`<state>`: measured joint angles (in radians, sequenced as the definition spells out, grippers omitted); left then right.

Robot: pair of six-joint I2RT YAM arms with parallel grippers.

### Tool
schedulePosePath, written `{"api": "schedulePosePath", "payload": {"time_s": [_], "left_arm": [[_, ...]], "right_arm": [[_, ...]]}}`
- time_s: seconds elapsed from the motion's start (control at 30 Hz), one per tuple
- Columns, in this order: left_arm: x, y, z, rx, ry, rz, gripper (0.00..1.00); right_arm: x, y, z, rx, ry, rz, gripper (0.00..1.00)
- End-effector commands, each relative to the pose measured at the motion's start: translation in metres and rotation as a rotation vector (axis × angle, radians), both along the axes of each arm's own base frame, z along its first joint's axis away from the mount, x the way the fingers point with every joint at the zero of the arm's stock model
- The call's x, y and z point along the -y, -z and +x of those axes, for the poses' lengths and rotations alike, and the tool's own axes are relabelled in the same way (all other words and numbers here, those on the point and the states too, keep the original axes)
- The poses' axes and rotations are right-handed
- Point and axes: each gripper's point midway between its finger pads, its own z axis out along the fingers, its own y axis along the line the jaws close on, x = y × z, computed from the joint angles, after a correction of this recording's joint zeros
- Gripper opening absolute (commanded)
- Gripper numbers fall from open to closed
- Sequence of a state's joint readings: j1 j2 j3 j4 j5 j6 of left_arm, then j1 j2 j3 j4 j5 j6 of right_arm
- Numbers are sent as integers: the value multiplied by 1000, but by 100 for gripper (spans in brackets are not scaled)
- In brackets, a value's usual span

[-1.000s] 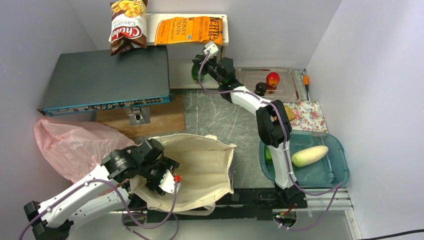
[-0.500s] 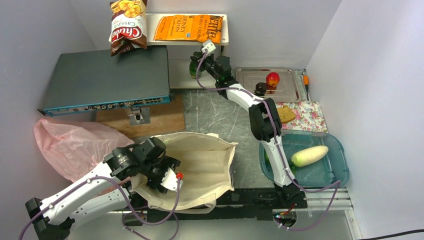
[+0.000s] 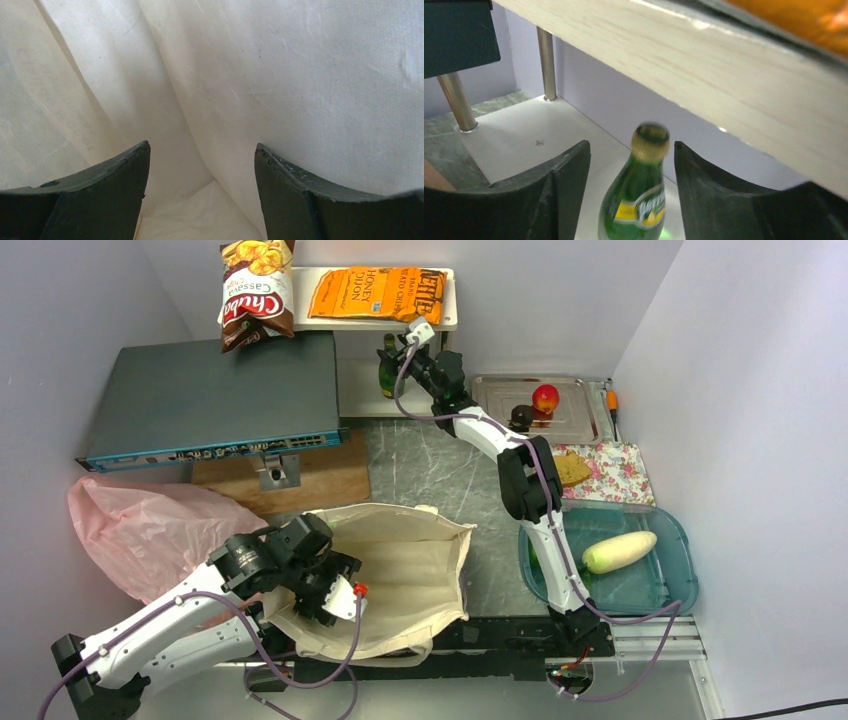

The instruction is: Untie the knot of the grocery bags and take out the mixed food

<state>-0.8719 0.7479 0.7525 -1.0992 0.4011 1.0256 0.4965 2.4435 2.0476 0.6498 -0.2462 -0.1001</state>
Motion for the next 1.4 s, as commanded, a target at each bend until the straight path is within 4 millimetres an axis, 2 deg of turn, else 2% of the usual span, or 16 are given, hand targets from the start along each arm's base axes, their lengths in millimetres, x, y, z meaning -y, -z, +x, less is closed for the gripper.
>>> {"api": "schedulePosePath", "payload": {"time_s": [0.0, 0.2, 0.33, 0.47, 0.5, 0.6, 0.77, 0.9, 1.0, 1.17, 1.3, 1.37], "left_arm": [[4, -9, -1, -10, -6, -20, 79], [2, -10, -1, -10, -19, -22, 79], [2, -12, 0, -7, -32, -25, 80], [3, -15, 1, 2, -30, -31, 81], [2, -15, 1, 3, -30, -31, 81], [3, -20, 2, 9, -35, -41, 85], [9, -32, 7, 23, -58, -75, 90], [19, -52, 16, 24, -123, -121, 92], [33, -74, 31, 33, -207, -184, 94], [54, -112, 63, 70, -344, -279, 98], [72, -127, 90, -13, -450, -243, 95], [82, -130, 111, -62, -526, -217, 92]], "right_arm": [[15, -107, -20, 226, -9, 119, 69], [13, -111, -27, 231, -25, 120, 74], [12, -118, -41, 243, -48, 121, 78], [9, -123, -68, 270, -101, 93, 84], [9, -117, -74, 257, -112, 83, 86], [13, -120, -96, 244, -147, 70, 88], [20, -124, -136, 217, -215, 40, 90], [25, -122, -168, 176, -259, 11, 91], [32, -125, -190, 129, -288, -12, 93], [53, -142, -219, 76, -274, -66, 97], [76, -150, -240, 38, -226, -130, 99], [89, -146, -247, -2, -191, -161, 100]]}}
